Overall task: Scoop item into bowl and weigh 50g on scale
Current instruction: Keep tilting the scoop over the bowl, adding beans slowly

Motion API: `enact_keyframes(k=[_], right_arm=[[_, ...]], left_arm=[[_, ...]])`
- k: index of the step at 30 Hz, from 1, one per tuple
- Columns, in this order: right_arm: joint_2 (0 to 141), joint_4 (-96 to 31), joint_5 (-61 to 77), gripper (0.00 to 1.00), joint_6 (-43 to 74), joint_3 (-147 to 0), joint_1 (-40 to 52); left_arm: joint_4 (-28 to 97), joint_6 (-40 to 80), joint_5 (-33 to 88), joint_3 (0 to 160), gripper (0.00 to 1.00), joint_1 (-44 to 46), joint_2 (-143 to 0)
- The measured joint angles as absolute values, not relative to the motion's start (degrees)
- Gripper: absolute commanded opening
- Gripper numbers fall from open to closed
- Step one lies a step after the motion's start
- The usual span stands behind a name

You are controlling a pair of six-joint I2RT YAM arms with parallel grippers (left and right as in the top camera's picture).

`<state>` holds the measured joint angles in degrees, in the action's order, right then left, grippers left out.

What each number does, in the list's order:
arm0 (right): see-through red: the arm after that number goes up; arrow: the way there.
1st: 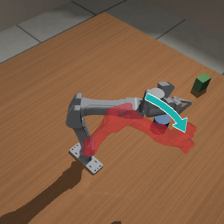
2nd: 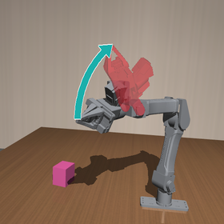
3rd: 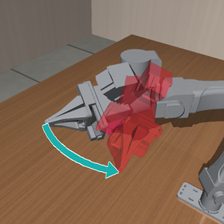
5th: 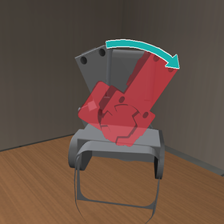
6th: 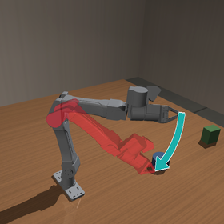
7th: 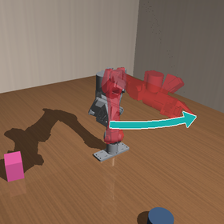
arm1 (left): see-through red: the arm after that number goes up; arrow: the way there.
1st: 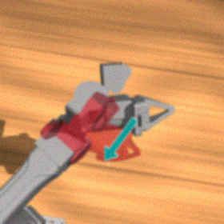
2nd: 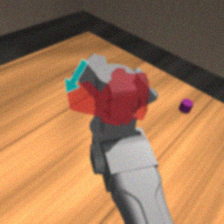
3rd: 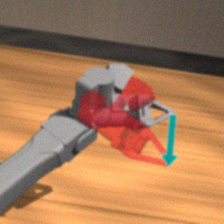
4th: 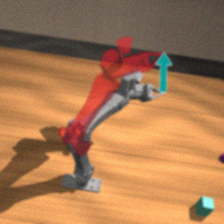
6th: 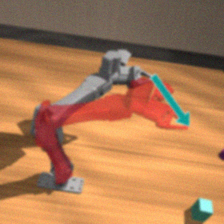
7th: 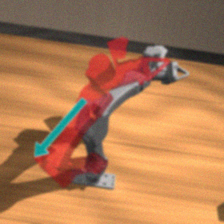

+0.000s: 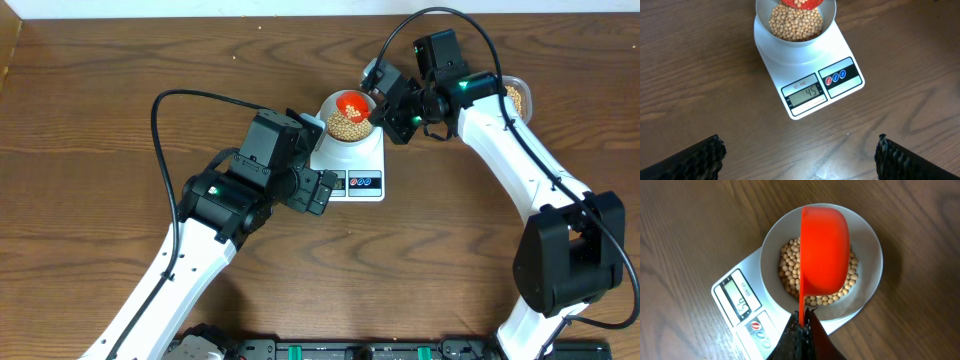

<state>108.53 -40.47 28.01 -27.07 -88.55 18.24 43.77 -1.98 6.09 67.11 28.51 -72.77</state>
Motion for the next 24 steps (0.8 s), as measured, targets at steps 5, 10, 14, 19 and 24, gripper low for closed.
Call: enact_keyframes(k=[5, 10, 14, 19, 24], right_arm=[[108.53, -40.60, 29.06, 0.01, -22.98, -88.55, 18.11], [108.53, -40.75, 29.93, 0.01, -20.88, -88.55, 17.50], [108.53, -40.88, 30.04, 0.01, -20.01, -88.55, 17.32], [108.53, -40.88, 30.20, 0.01, -19.84, -88.55, 17.32], [108.53, -40.88, 30.22, 0.01, -19.81, -88.55, 17.32]], left_arm=[[43.77, -1.98, 6.09, 67.11, 0.98, 28.51, -72.77], [43.77, -2.00, 6.09, 67.11, 0.98, 28.51, -72.77], [43.77, -1.98, 6.09, 67.11, 0.98, 28.51, -72.77], [43.77, -2.00, 6.09, 67.11, 0.98, 28.51, -72.77], [43.77, -1.98, 6.09, 67.11, 0.98, 28.51, -72.77]])
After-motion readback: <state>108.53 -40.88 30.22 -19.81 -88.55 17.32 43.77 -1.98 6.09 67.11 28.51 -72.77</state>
